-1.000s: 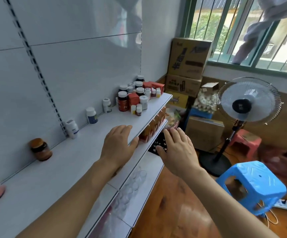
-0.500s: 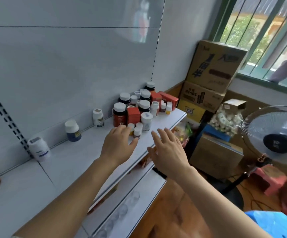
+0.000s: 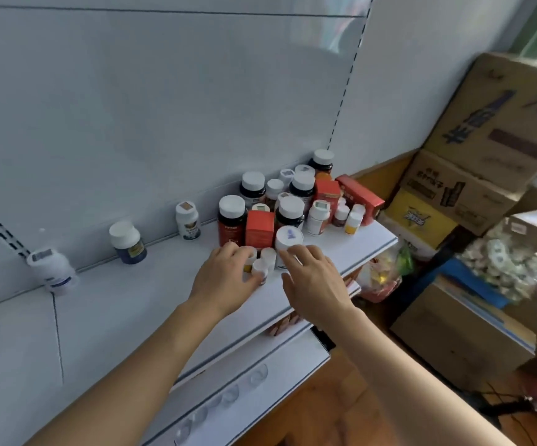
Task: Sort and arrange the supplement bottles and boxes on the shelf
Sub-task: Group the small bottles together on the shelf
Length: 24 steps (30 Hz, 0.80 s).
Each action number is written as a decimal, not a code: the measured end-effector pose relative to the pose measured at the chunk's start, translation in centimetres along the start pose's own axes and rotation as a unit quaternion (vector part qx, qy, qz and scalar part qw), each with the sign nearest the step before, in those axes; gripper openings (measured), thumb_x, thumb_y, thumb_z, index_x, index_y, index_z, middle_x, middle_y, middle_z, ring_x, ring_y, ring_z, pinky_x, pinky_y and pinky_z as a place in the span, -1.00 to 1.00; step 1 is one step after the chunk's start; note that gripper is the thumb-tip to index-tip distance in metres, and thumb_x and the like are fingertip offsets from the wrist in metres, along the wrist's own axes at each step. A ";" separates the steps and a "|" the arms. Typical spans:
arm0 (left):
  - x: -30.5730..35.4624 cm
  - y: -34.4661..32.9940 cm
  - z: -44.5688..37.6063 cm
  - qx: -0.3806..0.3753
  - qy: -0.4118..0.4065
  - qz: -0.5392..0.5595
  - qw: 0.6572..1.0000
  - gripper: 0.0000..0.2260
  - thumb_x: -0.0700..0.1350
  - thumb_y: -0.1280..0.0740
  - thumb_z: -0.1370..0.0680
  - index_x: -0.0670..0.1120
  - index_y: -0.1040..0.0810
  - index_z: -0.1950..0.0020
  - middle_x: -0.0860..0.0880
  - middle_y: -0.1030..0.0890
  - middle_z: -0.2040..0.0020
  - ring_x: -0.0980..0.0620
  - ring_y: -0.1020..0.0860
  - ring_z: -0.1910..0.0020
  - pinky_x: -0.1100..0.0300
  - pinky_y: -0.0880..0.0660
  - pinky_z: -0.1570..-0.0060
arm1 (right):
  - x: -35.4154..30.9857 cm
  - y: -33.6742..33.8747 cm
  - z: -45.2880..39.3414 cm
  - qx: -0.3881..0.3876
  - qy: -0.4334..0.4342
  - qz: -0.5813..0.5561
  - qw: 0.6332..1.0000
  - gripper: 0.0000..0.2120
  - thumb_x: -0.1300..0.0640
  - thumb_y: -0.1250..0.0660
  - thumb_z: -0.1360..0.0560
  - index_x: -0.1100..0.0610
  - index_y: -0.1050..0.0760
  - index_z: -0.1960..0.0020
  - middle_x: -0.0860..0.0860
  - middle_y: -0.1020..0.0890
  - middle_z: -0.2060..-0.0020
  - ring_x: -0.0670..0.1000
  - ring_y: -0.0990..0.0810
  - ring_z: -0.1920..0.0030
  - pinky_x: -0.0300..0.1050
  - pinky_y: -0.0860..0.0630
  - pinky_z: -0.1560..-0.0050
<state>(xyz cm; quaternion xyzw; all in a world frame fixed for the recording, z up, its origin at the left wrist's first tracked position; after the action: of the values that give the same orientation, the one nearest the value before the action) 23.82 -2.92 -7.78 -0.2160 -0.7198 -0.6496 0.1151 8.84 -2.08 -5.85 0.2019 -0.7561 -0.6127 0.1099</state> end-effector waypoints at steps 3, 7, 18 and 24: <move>0.6 -0.7 -0.3 0.001 0.014 -0.007 1.000 -0.68 0.16 -0.34 -0.54 0.06 -0.47 -0.23 0.07 -0.50 -0.09 0.01 -0.45 -0.09 0.12 -0.46 0.02 | 1.0 -1.2 -1.1 -0.004 0.048 -0.018 0.999 -0.61 0.16 -0.36 -0.48 0.14 -0.50 -0.31 0.06 -0.58 -0.07 0.16 -0.56 0.04 0.06 -0.58 0.19; 1.3 -1.1 -0.1 0.022 0.035 -0.019 0.999 -0.73 0.06 -0.36 -0.54 0.01 -0.50 -0.20 0.06 -0.54 -0.08 -0.02 -0.47 -0.08 0.12 -0.46 0.07 | 1.5 -3.4 -2.1 -0.049 0.081 -0.049 0.994 -0.54 0.13 -0.30 -0.52 0.13 -0.41 -0.42 0.09 -0.61 -0.13 0.23 -0.62 0.06 0.08 -0.58 0.28; 1.9 -1.3 0.2 0.056 0.073 -0.019 0.996 -0.77 0.01 -0.34 -0.55 -0.02 -0.46 -0.17 0.03 -0.57 -0.08 -0.02 -0.47 -0.04 0.04 -0.49 0.09 | 1.2 -4.5 -2.9 -0.077 0.103 -0.013 0.992 -0.47 0.03 -0.12 -0.63 0.02 -0.07 -0.57 0.05 -0.64 -0.05 0.21 -0.64 0.10 -0.06 -0.38 0.30; 0.8 -0.6 0.7 0.071 0.077 -0.009 0.994 -0.77 0.00 -0.34 -0.55 0.02 -0.48 -0.18 0.07 -0.57 -0.09 0.03 -0.49 0.03 0.15 -0.44 0.18 | 1.5 -2.6 -3.0 0.005 0.110 -0.040 0.993 -0.64 0.15 -0.26 -0.52 0.11 -0.44 -0.32 0.04 -0.66 0.25 0.21 -0.59 0.38 -0.13 -0.30 0.46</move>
<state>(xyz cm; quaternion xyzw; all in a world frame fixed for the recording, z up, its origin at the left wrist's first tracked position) 22.91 -2.12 -8.10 -0.1502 -0.7550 -0.6127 0.1790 9.21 -5.84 -7.78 0.2987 -0.7336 -0.5873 0.1665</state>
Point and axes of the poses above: each hand's wrist, its own z-axis away from the middle knuckle, its own y-axis out of the back of the hand, x = y × z, the point moved 8 cm from there along -z, towards the middle knuckle
